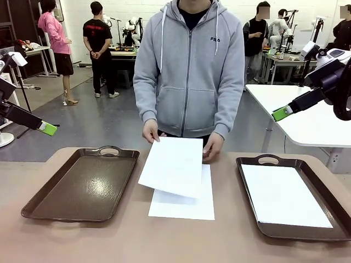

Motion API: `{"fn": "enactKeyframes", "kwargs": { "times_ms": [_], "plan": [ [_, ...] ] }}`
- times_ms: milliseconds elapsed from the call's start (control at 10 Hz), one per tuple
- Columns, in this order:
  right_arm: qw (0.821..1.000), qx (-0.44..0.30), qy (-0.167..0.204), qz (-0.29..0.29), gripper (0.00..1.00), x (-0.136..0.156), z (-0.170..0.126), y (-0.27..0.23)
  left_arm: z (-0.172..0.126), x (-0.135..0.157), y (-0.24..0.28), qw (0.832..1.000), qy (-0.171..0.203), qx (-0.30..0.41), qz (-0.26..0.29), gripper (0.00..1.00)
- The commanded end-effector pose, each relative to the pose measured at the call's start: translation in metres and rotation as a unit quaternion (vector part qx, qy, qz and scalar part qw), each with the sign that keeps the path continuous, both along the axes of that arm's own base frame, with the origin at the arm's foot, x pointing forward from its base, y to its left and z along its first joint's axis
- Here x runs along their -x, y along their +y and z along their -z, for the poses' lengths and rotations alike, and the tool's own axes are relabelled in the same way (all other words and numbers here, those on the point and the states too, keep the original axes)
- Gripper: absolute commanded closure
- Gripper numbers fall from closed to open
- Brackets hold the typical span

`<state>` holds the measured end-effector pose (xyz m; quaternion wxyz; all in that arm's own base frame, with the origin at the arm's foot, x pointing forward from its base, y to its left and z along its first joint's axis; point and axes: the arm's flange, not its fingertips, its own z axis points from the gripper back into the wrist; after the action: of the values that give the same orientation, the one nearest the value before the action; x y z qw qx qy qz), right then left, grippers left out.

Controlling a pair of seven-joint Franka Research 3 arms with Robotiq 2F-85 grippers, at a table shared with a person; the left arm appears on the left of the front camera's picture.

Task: Sort the A4 documents.
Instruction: Receive the A4 Paper.

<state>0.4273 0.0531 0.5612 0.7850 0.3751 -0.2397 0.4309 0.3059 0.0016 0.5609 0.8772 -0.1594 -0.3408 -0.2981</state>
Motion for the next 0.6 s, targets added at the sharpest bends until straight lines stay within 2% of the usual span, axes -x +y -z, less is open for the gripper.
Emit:
{"fn": "enactKeyframes", "kwargs": {
  "times_ms": [0, 500],
  "plan": [
    [1.000, -0.003, -0.003, -0.002, 0.01, -0.0009, 0.0000, 0.0000, 0.0007, -0.0007, -0.0002, 1.000, 0.000, -0.001, -0.001, 0.00],
    [1.000, -0.003, -0.003, -0.002, 0.01, -0.0009, 0.0000, 0.0000, 0.0007, -0.0007, -0.0002, 1.000, 0.000, -0.001, -0.001, 0.00]
  ]
}}
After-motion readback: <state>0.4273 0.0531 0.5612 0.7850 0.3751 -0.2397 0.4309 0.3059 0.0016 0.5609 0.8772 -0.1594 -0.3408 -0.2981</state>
